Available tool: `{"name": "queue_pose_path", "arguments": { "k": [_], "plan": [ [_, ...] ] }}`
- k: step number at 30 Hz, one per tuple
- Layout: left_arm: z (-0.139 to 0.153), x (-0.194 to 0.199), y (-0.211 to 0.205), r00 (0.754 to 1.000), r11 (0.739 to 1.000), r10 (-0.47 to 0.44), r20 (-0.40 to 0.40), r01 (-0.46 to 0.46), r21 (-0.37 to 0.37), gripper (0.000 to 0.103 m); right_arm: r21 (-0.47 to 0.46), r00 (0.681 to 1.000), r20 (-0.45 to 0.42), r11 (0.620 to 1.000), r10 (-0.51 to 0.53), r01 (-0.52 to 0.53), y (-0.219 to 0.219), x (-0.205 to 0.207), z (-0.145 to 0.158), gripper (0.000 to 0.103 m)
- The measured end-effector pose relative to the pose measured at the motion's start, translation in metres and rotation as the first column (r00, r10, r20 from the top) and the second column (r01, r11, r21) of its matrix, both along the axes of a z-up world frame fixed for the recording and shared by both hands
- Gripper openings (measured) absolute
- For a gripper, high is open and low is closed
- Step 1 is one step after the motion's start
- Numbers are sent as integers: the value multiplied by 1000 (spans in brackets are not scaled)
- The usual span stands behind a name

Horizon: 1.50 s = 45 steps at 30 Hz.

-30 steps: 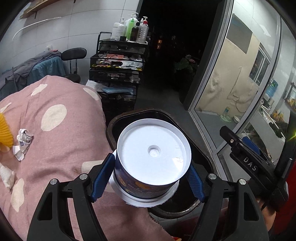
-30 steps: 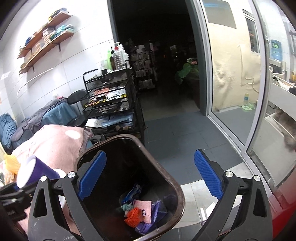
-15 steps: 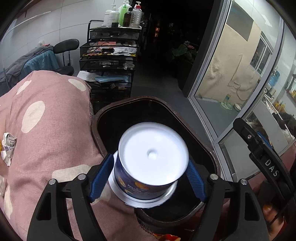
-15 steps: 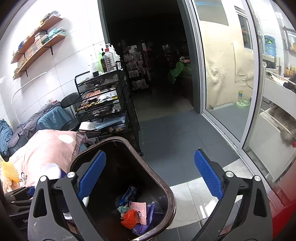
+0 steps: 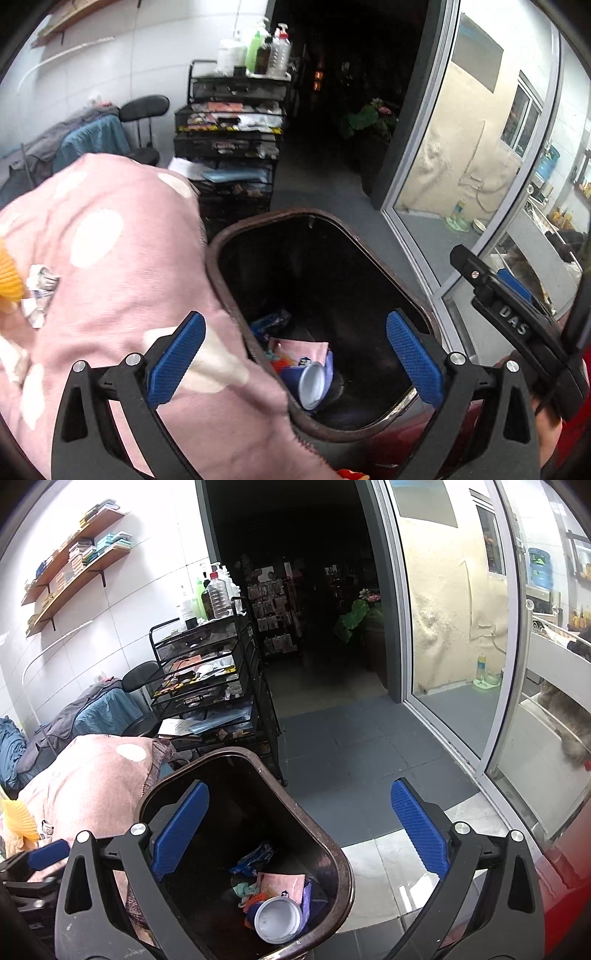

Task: Collect trash
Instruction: 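Lower the CD spindle into the black bin and open the left gripper, then move both tools back over the bedspread toward the green milk carton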

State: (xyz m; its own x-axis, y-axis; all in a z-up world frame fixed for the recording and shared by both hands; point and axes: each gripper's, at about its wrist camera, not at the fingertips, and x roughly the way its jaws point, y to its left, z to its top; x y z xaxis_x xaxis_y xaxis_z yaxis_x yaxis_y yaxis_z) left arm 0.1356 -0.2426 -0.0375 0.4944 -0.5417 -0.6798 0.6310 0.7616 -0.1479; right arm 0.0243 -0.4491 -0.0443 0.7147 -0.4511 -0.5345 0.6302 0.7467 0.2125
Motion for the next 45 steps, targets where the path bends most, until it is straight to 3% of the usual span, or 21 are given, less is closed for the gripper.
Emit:
{"name": "queue_pose_path", "arguments": {
  "k": [8, 16, 22, 25, 31, 35, 41, 45],
  "plan": [
    [16, -17, 39, 993, 998, 64, 98, -62, -16, 97, 2, 997, 8, 997, 75, -75, 12, 7, -4, 97],
    [27, -16, 84, 981, 986, 163, 109, -158, -57, 97, -5, 981, 19, 981, 195, -195, 40, 19, -3, 97],
    [28, -11, 127, 954, 961, 276, 118, -270, -58, 97, 19, 949, 19, 949, 314, -314, 74, 38, 0, 97],
    [26, -6, 157, 932, 935, 351, 89, -345, -79, 97, 33, 925, 18, 924, 380, -380, 90, 48, 1, 97],
    [27, 1, 222, 863, 865, 499, 72, -493, -94, 97, 52, 836, 12, 834, 549, -549, 139, 74, 7, 97],
    [26, 5, 264, 808, 811, 585, 68, -579, -85, 97, 86, 746, -5, 743, 666, -664, 176, 95, 9, 97],
    [20, 10, 331, 717, 717, 696, 41, -693, -72, 97, 165, 574, -40, 572, 818, -804, 237, 128, 8, 97],
    [19, 13, 359, 679, 678, 734, 17, -732, -72, 97, 196, 499, -78, 504, 863, -841, 277, 146, 6, 97]
  ]
}}
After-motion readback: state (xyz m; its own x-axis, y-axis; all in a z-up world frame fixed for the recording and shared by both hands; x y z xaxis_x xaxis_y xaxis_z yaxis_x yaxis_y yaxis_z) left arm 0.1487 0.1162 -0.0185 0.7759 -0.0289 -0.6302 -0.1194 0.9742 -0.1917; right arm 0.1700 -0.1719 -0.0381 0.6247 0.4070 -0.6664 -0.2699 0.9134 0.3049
